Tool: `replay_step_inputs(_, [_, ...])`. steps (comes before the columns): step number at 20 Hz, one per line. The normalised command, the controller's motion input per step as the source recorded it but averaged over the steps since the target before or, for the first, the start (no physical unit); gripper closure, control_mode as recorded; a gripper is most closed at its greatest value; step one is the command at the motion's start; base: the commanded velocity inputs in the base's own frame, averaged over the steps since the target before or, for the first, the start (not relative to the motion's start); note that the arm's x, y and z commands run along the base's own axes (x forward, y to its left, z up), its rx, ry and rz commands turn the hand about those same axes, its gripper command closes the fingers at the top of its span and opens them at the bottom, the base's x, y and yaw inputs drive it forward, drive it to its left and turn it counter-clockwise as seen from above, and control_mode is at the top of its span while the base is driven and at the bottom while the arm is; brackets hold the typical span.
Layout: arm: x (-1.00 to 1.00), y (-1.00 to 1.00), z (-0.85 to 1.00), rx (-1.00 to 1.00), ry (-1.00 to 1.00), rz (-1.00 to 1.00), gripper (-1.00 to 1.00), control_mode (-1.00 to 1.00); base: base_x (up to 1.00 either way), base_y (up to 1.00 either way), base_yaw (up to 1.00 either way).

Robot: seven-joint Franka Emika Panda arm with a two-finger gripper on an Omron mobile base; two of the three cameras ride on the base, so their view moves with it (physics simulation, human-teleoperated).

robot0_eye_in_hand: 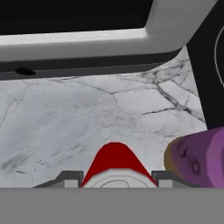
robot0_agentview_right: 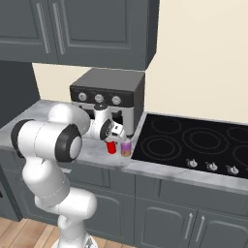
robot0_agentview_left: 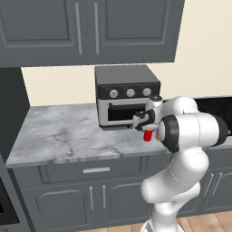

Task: Four empty soda cans are scattered around the kitchen. Gather all the cans and cluster them next to the stove for recycling.

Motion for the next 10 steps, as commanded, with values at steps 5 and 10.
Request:
replay_step_inputs(5, [0.03,-0.01,-0.1,0.0,-0.02,0.0,-1.0,-1.0,0.0,0.0,0.0])
replay_step_inputs(10, [0.0,-0.07,-0.05,0.0,0.0,0.0,-1.0,-1.0,0.0,0.0,0.0])
